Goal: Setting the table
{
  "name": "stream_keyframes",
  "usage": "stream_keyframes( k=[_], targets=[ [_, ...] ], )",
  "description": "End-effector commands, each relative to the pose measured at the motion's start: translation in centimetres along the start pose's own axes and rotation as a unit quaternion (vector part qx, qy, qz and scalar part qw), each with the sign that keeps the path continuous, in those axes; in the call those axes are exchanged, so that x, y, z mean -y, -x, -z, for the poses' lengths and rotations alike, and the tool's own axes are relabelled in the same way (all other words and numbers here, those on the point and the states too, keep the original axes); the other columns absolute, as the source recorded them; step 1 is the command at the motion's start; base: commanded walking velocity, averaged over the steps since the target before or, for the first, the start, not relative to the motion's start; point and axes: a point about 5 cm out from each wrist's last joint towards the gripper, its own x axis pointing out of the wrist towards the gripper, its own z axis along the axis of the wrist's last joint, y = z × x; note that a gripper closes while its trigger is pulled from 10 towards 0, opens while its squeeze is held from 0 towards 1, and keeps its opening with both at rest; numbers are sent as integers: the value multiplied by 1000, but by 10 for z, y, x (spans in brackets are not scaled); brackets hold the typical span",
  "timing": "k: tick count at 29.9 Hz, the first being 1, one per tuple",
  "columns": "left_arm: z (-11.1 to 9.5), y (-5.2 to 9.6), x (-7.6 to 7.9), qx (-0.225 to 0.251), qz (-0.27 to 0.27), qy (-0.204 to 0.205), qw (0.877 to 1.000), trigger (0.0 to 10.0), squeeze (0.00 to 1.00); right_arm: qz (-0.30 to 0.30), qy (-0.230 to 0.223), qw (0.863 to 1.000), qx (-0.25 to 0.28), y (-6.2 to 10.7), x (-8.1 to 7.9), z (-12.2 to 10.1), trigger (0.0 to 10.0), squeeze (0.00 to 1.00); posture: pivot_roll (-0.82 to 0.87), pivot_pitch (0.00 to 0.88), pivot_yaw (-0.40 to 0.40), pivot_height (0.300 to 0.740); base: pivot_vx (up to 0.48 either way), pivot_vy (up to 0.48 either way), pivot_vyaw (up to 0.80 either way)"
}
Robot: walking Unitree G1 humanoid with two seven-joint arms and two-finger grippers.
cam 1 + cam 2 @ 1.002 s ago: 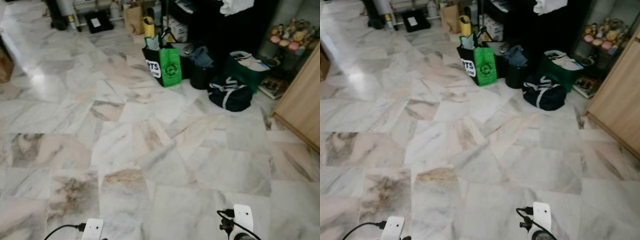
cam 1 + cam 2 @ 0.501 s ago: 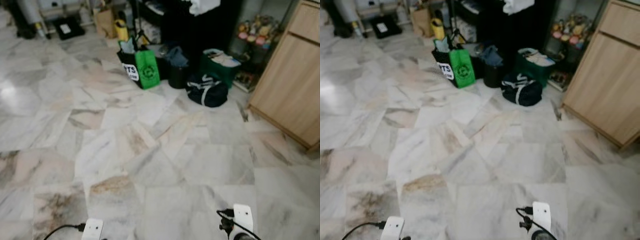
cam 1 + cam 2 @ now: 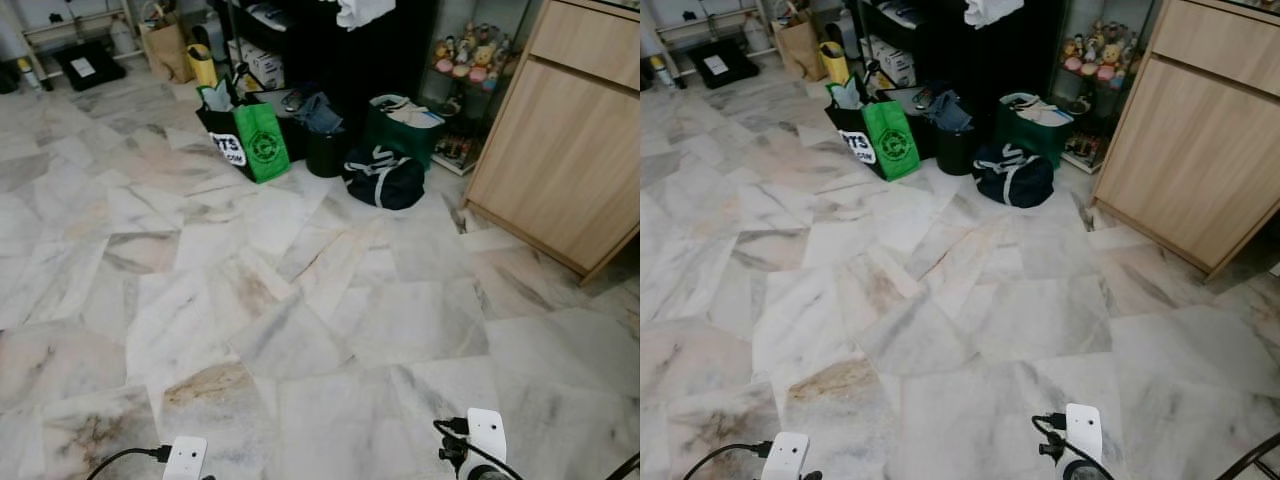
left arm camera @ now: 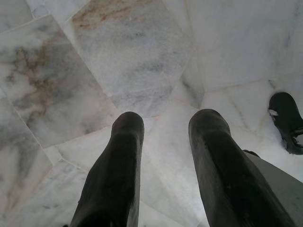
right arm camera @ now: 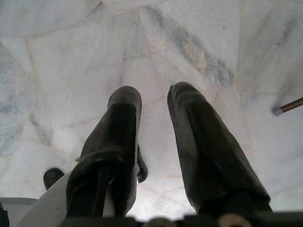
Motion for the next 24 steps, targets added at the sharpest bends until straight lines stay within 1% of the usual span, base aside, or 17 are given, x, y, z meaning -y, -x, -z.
stream_keyframes(
  k=[1,6,10,12,24],
  targets=[
    [-13,-3,-11,-7,16,52,999,10000,0,-25,-56,998,-15,-1,-20,5,10000,0,-75,109,60,740,0,0,-744],
    [-13,-3,-12,-7,17,52,998,10000,0,-24,-52,998,-14,-1,-20,5,10000,0,-75,108,60,740,0,0,-659],
    [-13,-3,-11,-6,17,53,998,10000,0,-23,-73,997,-12,-1,-19,5,10000,0,-77,108,61,740,0,0,-648],
    [-14,-3,-11,-6,18,53,998,10000,0,-26,-65,997,-14,-1,-20,5,10000,0,-77,108,61,740,0,0,-744],
    [-15,-4,-11,-5,19,44,999,10000,0,-24,-66,997,-15,-1,-19,6,10000,0,-74,109,61,740,0,0,-752]
  ],
)
